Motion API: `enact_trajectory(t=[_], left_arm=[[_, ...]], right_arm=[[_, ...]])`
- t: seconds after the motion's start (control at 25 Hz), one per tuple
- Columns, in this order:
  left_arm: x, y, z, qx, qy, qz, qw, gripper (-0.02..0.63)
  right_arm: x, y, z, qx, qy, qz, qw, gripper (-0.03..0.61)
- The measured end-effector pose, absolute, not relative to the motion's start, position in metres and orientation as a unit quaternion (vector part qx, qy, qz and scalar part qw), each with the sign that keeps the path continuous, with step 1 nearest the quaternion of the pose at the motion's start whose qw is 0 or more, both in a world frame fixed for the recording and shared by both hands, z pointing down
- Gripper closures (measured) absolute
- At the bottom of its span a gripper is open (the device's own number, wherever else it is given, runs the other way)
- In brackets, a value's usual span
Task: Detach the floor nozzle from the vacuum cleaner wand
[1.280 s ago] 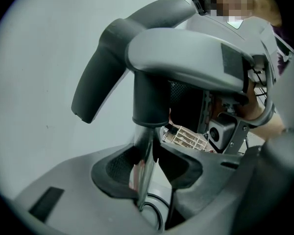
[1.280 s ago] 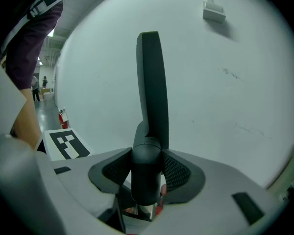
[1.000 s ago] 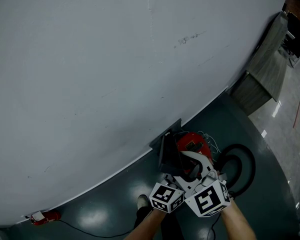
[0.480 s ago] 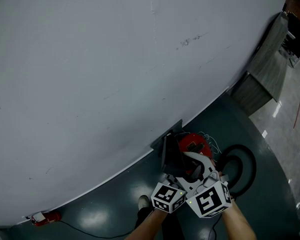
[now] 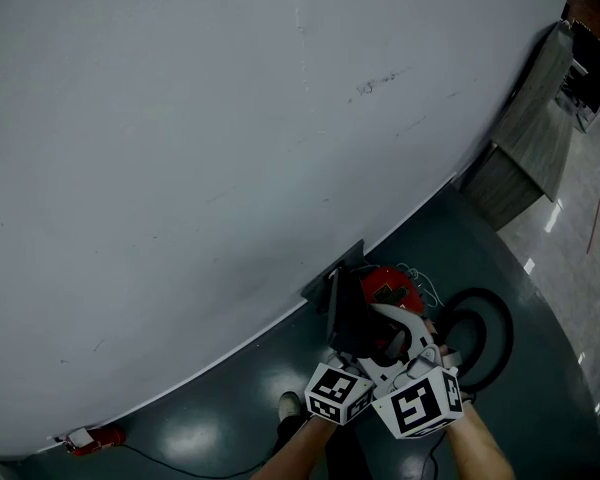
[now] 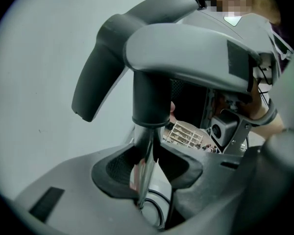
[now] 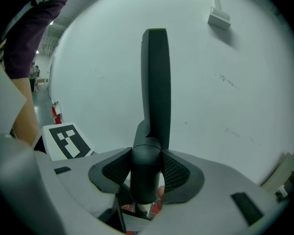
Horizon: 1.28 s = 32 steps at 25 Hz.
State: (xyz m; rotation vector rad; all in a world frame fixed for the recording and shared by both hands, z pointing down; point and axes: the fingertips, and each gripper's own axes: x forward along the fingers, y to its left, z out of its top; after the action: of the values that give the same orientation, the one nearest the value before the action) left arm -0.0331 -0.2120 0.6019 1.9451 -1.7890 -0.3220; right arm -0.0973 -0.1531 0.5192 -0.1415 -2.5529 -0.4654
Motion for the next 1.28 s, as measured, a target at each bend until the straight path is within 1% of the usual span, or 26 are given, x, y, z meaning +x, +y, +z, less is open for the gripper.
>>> enact_trajectory(t=[0.16, 0.24, 0.32, 0.44, 0.52, 0.72, 0.8, 0.96, 1.0, 1.04, 1.2, 1.28], left_arm=[[-0.038, -0.210, 0.604, 0.702, -0.658, -0.121, 0.245, 0.462], [-0.038, -0.211, 0.606, 0.701, -0.658, -0.122, 0.246, 0.462], [-0.036, -0.212, 0.605, 0.705, -0.655, -0.120, 0.246, 0.462], [-0.033, -0.216, 0.602, 0.715, -0.646, -0.114, 0.243, 0.462], [-0.032, -0.216, 0.601, 0.717, -0.643, -0.113, 0.244, 0.462], [-0.036, -0.213, 0.604, 0.708, -0.649, -0.115, 0.252, 0.462], [-0.037, -0.214, 0.605, 0.708, -0.649, -0.117, 0.252, 0.462], [-0.033, -0.218, 0.600, 0.721, -0.638, -0.110, 0.245, 0.462], [-0.032, -0.218, 0.600, 0.722, -0.637, -0.110, 0.245, 0.462], [-0.033, -0.217, 0.600, 0.721, -0.638, -0.110, 0.247, 0.462], [-0.034, -0.212, 0.605, 0.716, -0.641, -0.111, 0.252, 0.462], [-0.034, -0.210, 0.606, 0.715, -0.643, -0.111, 0.253, 0.462]], right_arm=[[-0.098, -0.156, 0.518, -0.060, -0.959, -0.103, 0.258, 0.385], [-0.098, -0.158, 0.517, -0.064, -0.960, -0.090, 0.259, 0.385], [-0.098, -0.160, 0.516, -0.060, -0.956, -0.109, 0.266, 0.385], [-0.098, -0.157, 0.516, -0.047, -0.945, -0.172, 0.274, 0.385], [-0.098, -0.156, 0.516, -0.044, -0.945, -0.178, 0.273, 0.385], [-0.099, -0.163, 0.511, -0.057, -0.963, -0.068, 0.254, 0.385], [-0.099, -0.164, 0.512, -0.055, -0.959, -0.082, 0.264, 0.385], [-0.098, -0.158, 0.512, -0.039, -0.944, -0.178, 0.277, 0.385], [-0.099, -0.156, 0.512, -0.040, -0.942, -0.185, 0.277, 0.385], [-0.099, -0.156, 0.512, -0.043, -0.945, -0.173, 0.274, 0.385], [-0.103, -0.169, 0.499, -0.050, -0.971, -0.040, 0.230, 0.385], [-0.108, -0.174, 0.487, -0.050, -0.968, -0.070, 0.237, 0.385]])
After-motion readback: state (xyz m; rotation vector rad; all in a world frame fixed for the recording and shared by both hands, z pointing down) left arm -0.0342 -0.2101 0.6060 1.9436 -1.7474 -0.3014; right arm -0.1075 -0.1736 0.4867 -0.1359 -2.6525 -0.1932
